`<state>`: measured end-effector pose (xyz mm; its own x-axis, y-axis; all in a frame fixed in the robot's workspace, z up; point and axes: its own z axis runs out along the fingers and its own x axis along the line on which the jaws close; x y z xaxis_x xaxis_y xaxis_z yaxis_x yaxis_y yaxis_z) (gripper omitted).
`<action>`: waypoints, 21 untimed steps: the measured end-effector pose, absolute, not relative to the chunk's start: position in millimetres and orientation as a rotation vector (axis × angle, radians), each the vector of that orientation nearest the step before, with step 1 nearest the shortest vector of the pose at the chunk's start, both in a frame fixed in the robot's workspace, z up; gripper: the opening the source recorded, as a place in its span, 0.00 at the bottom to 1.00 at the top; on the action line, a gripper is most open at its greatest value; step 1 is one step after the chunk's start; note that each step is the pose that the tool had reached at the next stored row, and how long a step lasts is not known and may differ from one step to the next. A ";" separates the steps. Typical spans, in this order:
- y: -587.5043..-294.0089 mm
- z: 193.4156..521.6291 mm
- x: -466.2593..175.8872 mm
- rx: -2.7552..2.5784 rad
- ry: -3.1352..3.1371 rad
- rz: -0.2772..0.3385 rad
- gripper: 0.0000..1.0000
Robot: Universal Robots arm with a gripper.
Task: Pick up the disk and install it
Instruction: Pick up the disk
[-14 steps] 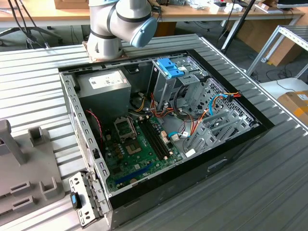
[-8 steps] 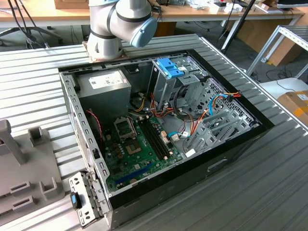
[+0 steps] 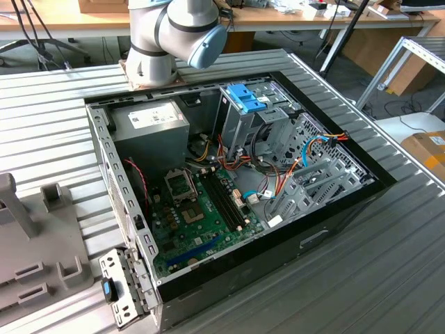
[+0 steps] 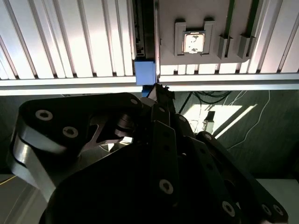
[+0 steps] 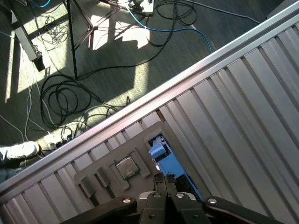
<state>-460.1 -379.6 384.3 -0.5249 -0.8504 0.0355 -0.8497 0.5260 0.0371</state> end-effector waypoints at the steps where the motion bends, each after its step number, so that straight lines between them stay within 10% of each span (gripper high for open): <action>1: -379.6 384.3 -460.1 1.506 -2.701 -0.023 0.11; 21: -379.1 384.2 -460.1 1.572 -2.662 -0.021 0.11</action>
